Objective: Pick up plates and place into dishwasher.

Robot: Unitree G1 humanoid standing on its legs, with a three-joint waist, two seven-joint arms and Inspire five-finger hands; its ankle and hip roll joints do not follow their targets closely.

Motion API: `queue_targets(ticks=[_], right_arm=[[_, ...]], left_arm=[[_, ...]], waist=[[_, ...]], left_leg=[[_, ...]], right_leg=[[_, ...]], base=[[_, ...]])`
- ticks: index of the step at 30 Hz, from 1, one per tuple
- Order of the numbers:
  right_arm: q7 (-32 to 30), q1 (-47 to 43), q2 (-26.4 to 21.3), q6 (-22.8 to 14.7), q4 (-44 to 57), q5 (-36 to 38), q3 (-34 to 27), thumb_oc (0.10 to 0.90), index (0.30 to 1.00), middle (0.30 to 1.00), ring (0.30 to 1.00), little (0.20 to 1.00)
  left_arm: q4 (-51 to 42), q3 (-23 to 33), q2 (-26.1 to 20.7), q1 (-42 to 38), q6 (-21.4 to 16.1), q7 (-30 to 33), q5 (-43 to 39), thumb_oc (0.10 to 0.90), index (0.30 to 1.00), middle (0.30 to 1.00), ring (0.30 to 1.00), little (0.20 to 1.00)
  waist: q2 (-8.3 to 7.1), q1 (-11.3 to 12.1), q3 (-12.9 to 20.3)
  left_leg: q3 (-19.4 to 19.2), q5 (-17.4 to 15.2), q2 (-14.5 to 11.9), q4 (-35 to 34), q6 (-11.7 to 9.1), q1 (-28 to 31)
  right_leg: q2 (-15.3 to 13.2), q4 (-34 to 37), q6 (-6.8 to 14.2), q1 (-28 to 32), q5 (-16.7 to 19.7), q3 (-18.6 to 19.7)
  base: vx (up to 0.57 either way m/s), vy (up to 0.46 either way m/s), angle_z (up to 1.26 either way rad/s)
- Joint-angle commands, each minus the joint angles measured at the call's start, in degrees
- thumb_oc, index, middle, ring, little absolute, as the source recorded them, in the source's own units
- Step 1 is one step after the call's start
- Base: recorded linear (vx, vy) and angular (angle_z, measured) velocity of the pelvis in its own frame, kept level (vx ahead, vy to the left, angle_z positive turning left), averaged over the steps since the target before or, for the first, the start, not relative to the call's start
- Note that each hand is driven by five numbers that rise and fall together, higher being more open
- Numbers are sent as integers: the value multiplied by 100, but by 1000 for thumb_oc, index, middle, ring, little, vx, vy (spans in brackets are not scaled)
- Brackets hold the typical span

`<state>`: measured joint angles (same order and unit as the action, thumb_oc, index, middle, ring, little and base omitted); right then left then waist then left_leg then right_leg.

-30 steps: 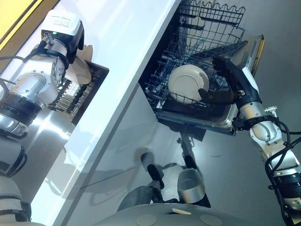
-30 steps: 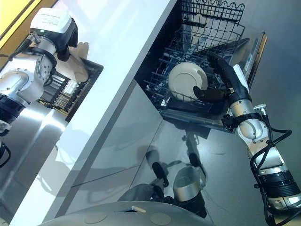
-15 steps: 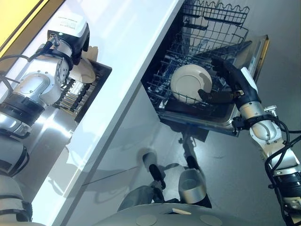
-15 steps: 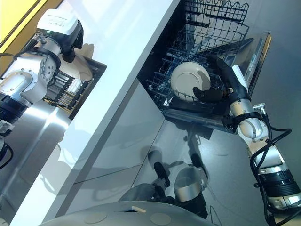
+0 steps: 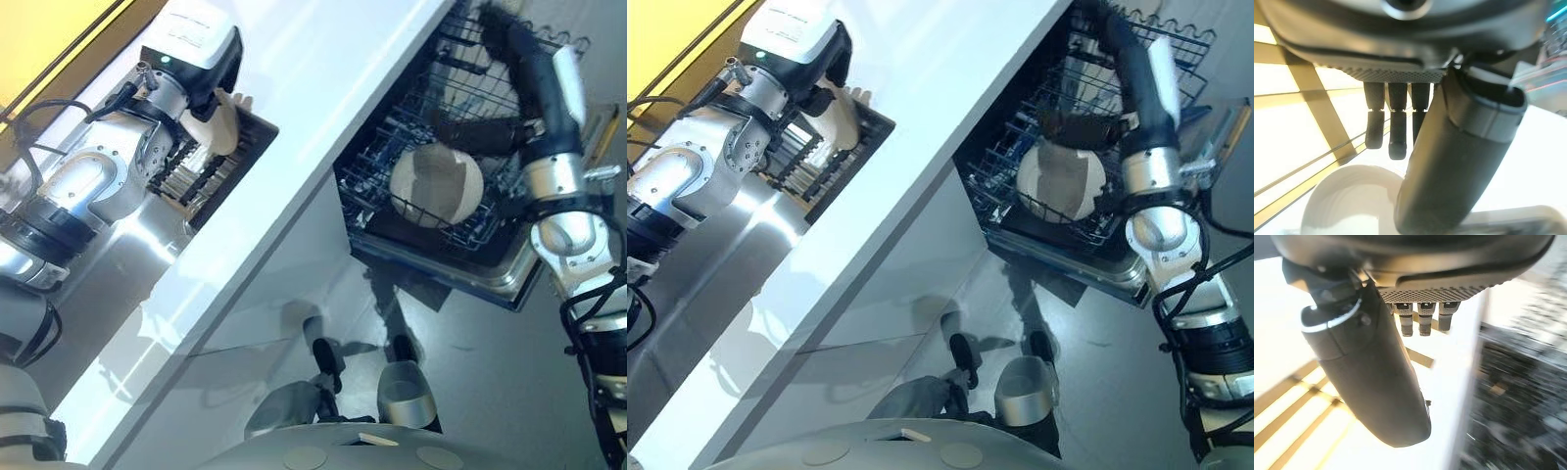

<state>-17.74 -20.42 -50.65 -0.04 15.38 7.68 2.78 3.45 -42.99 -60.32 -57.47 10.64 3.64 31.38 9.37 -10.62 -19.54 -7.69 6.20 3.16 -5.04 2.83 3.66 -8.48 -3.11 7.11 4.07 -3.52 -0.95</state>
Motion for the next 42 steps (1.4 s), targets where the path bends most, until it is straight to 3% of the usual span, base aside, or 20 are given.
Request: queue_targets(ticks=[1,11,18,19,20,21,27,42], right_arm=[[-298,-263,-153,-814,507,-70,-395,800,900,900,900,900],[-59,243,-154,-1166,469,295,-705,800,900,900,900,900],[112,337,-170,-1361,361,481,-636,800,900,900,900,900],[111,333,-180,-1379,345,493,-608,800,900,900,900,900],[103,303,-194,-1373,332,519,-564,800,900,900,900,900],[81,281,-222,-1351,330,574,-521,800,900,900,900,900],[187,287,-257,-1337,238,770,-357,800,900,900,900,900],[538,475,197,-973,383,739,-57,800,900,900,900,900]], left_arm=[[117,375,-733,-777,26,377,28,100,300,300,300,200],[-149,933,-1119,-295,-276,535,-38,100,300,300,300,200],[-128,1198,-1285,2,-339,481,125,100,300,300,300,200],[-107,1182,-1305,8,-310,508,152,336,502,502,502,436],[-58,1125,-1320,-30,-304,556,183,515,655,655,655,615],[-9,1069,-1352,-81,-314,619,226,800,900,900,900,900],[423,565,-1353,-594,-320,732,234,800,900,900,900,900],[745,-67,-651,-906,-29,-107,602,800,900,900,900,900]], waist=[[-479,147,1206],[-659,330,1480],[-686,393,1592],[-685,394,1601],[-688,389,1617],[-694,387,1632],[-652,302,1690],[-473,-36,1577]], left_leg=[[114,-824,285,305,-158,162],[293,-710,188,108,-192,310],[403,-654,165,47,-230,314],[416,-647,164,42,-233,314],[426,-642,165,34,-237,313],[436,-634,165,28,-245,307],[449,-615,175,4,-242,285],[283,-762,307,11,-132,370]], right_leg=[[155,-127,148,-504,436,-224],[334,195,54,-190,513,-287],[410,349,11,-97,567,-297],[418,364,10,-90,576,-297],[425,384,12,-86,589,-301],[433,407,13,-83,604,-293],[455,390,15,-125,623,-232],[321,169,119,-300,551,-37]], base=[[-138,-145,11],[-74,-79,8],[-58,-30,6],[-30,-22,3],[-24,-20,4],[-16,-15,5],[15,-5,4],[96,13,-5]])
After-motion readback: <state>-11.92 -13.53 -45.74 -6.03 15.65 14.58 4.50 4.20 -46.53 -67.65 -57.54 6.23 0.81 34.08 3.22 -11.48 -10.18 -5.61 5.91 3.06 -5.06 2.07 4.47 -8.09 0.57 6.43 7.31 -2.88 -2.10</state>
